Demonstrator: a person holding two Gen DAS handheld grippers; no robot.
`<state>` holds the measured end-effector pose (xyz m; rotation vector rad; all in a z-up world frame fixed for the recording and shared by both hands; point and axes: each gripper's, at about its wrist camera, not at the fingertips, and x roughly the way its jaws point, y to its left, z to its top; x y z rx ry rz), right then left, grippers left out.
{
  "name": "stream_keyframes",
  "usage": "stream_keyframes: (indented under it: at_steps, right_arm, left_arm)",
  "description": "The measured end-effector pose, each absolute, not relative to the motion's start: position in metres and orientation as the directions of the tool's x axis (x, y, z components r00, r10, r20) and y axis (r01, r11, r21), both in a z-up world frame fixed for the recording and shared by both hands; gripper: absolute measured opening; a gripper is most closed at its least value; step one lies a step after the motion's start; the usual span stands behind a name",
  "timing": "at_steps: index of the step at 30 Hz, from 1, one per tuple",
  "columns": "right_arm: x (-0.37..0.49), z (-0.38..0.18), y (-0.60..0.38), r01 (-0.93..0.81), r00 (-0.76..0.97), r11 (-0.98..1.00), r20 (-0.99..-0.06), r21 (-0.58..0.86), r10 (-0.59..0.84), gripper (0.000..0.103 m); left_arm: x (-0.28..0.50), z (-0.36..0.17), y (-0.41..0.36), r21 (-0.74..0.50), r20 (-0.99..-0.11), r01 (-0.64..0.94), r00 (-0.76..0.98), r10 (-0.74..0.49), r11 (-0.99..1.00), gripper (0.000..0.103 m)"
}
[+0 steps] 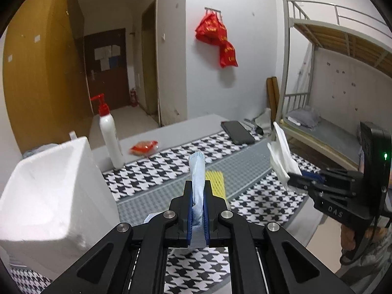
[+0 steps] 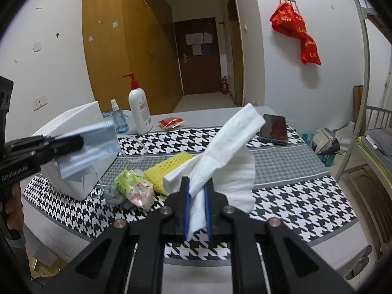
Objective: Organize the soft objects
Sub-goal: 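Carry the mask and tissue with both grippers over the white foam box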
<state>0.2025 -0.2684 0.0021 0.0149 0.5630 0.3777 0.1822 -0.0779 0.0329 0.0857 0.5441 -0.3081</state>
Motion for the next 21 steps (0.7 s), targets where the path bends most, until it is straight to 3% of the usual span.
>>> stream_keyframes:
  at_steps: [21]
  right_arm:
    - [0.190,0.032,-0.262,-0.403,0.809,0.906,-0.413,0.125,0.417,0.014]
  left_arm:
    - [0.155,0.072,-0.065,0.042,-0.362,0.187,0.918,-0.159,0.981,0.008]
